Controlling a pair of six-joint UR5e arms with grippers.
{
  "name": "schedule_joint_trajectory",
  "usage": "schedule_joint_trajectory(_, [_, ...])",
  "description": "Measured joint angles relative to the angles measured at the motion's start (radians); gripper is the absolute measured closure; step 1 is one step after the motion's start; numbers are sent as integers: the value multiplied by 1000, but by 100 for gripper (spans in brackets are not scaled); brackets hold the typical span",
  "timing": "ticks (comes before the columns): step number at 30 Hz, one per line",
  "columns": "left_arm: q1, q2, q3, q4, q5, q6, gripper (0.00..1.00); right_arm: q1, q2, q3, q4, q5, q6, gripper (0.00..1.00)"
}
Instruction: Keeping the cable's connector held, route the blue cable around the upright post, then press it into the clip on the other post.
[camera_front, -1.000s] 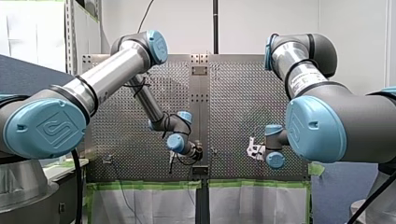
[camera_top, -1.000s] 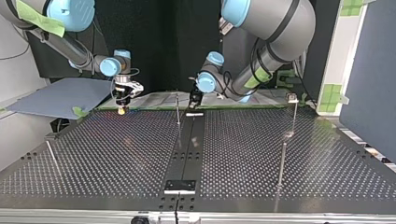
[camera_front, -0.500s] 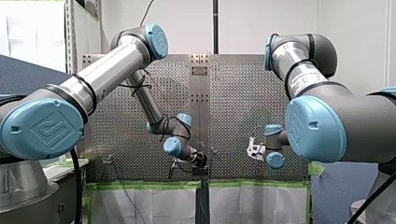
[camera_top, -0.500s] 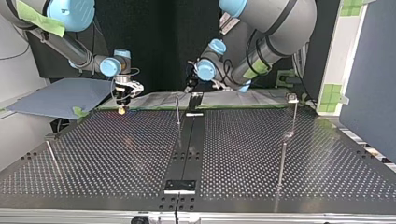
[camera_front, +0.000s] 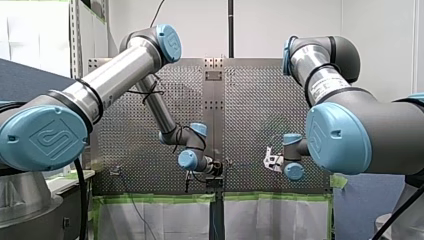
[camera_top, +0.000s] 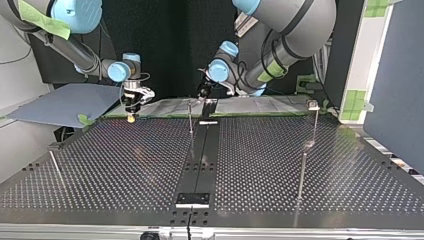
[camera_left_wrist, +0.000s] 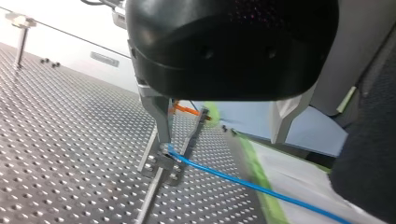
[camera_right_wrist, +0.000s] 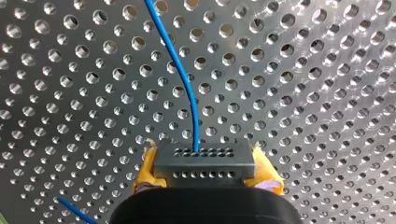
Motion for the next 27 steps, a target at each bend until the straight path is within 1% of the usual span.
schedule_joint_trajectory(11, [-20,0,0,115,-2,-8,0,3,0,0,0,-8,1,100])
schedule_joint_trajectory(14, [-23,0,0,132,-2,-12,0,3,0,0,0,-8,2,100])
schedule_joint_trajectory(19, [-26,0,0,131,-4,-14,0,3,0,0,0,-9,2,100])
schedule_joint_trajectory(27, [-29,0,0,108,-42,-15,0,4,1,0,0,-9,4,100])
